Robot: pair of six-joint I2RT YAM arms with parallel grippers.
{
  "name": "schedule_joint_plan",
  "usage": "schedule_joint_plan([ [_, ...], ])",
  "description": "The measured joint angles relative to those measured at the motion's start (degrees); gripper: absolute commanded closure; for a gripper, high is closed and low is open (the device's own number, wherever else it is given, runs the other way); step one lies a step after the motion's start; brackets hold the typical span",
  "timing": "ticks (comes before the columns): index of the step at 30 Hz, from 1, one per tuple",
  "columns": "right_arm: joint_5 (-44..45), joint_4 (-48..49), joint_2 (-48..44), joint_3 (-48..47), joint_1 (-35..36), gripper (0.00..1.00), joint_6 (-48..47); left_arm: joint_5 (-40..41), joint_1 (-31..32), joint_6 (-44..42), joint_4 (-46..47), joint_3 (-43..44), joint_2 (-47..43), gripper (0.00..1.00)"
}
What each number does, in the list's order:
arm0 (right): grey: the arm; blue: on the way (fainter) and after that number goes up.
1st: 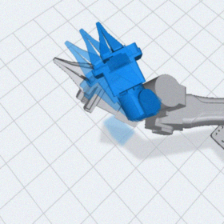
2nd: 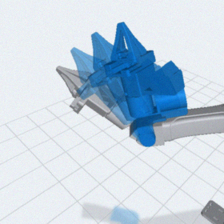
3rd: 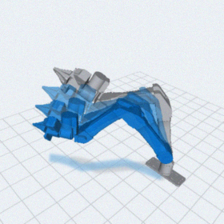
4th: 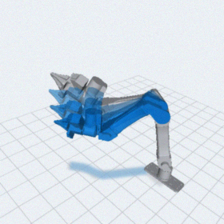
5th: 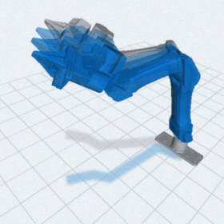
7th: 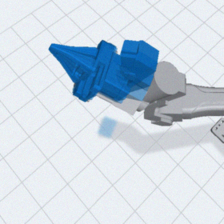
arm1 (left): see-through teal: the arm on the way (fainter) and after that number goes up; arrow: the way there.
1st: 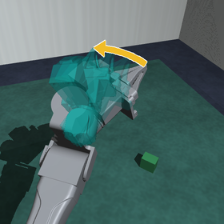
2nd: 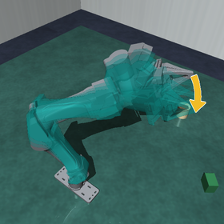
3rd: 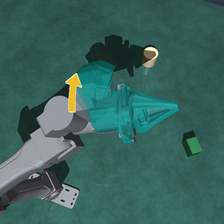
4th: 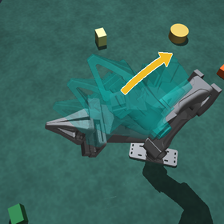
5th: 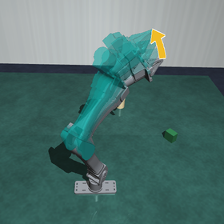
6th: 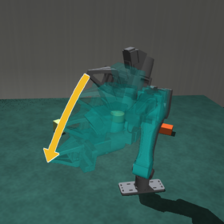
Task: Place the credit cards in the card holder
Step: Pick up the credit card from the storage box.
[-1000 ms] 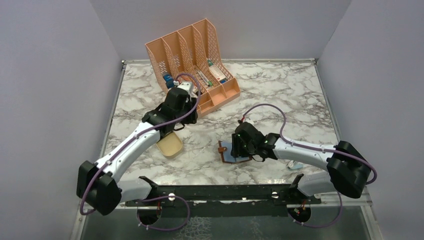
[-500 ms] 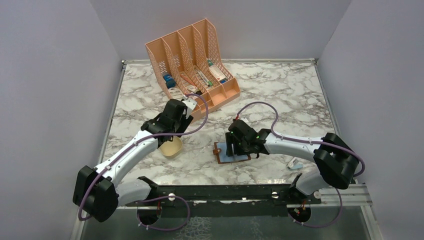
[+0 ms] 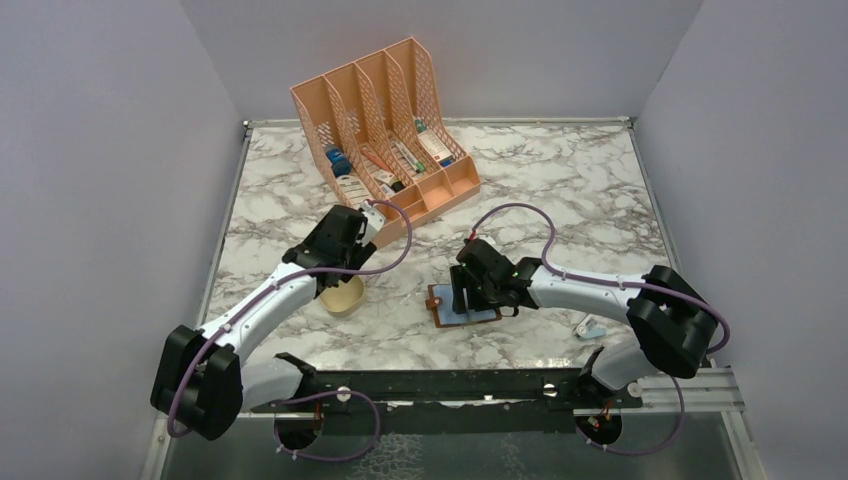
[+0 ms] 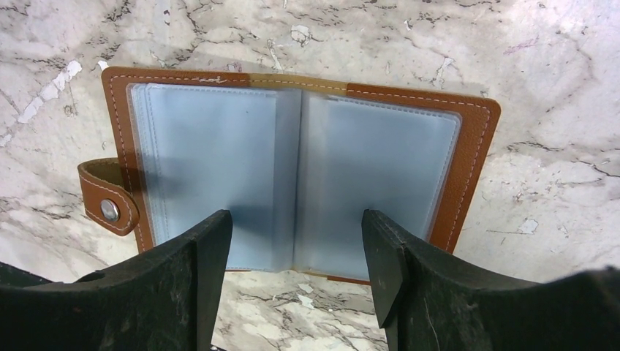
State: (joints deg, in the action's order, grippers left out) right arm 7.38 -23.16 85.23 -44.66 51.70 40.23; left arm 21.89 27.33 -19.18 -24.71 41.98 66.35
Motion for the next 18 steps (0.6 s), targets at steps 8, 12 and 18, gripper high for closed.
schedule_joint_plan([
  [8,-0.2,-0.2,-0.2,0.0,0.0,0.34,-0.6,0.0,-2.2,-2.2,3.5,-1.2,1.4,0.34],
  [12,-0.6,-0.4,-0.3,0.0,0.0,0.34,-0.6,-0.9,-2.2,-2.4,4.0,-1.6,1.7,0.37],
  [18,-1.2,-0.6,-0.3,0.0,0.0,0.34,-0.9,-1.2,-2.2,-2.4,4.7,-3.0,2.3,0.39],
])
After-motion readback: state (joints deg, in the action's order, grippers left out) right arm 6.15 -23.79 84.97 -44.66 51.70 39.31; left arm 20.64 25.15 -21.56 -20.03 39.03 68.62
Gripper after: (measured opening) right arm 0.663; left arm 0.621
